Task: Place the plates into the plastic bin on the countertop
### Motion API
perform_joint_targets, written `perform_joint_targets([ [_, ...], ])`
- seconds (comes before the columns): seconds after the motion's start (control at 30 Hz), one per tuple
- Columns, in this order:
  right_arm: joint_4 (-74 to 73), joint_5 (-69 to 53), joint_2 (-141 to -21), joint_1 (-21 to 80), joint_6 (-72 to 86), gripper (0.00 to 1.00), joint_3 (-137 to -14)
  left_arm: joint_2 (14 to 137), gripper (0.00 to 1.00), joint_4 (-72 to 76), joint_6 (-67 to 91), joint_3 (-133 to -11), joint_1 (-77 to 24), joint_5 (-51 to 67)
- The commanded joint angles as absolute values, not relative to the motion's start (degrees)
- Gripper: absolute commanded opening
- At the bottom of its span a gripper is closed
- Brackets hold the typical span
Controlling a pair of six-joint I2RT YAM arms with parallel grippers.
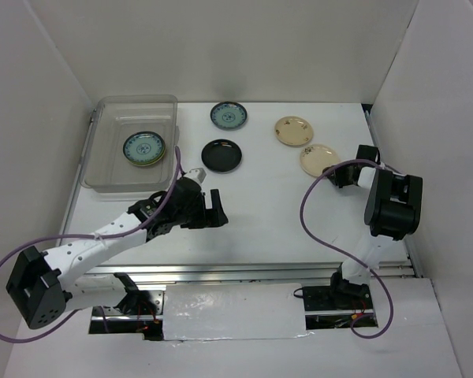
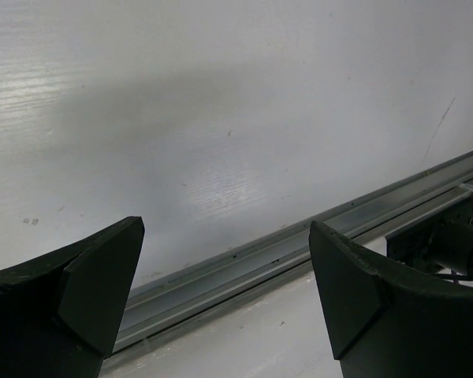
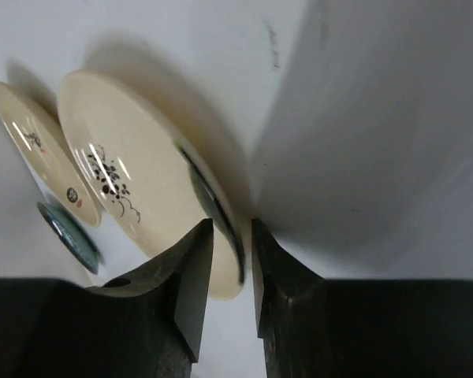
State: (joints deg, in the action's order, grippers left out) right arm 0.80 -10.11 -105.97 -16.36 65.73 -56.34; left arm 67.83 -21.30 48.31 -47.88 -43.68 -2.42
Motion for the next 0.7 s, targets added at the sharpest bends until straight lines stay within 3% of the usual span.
perform_joint_targets([
  [0.0, -4.05, -10.11, -106.53, -16.87, 66.53, 0.32, -56.87, 64.69, 0.99, -22.23, 48.69, -49.75, -42.72, -5.71],
  [0.03, -3.17, -9.93, -105.83, -16.87, 66.62, 0.21, -54.95, 63.9, 0.99, -22.5, 48.69, -49.75, -42.28, -5.89],
  [0.07, -2.82, -9.5, -104.52, -16.88, 66.71, 0.0, -54.24, 63.72, 0.99, -22.5, 48.6, -49.75, -41.49, -5.8],
  [0.3, -12.29, 1.55, -93.62, -11.7, 56.53, 0.0, -54.49, 67.48, 0.99, -20.49, 47.29, -54.66, -37.45, -4.49],
  [0.43, -23.43, 14.75, -86.23, -0.28, 43.97, 0.0, -58.44, 76.88, 0.99, -18.11, 42.2, -65.99, -35.16, 1.47],
  [0.5, -24.78, 11.01, -83.87, 5.88, 39.13, 0.0, -58.71, 83.71, 0.99, -16.53, 39.12, -71.33, -32.44, 10.08],
  [0.67, -16.62, -17.11, -76.3, 10.44, 35.95, 0.0, -53.45, 99.46, 0.99, -20.82, 37.88, -82.24, -27.78, 20.12],
])
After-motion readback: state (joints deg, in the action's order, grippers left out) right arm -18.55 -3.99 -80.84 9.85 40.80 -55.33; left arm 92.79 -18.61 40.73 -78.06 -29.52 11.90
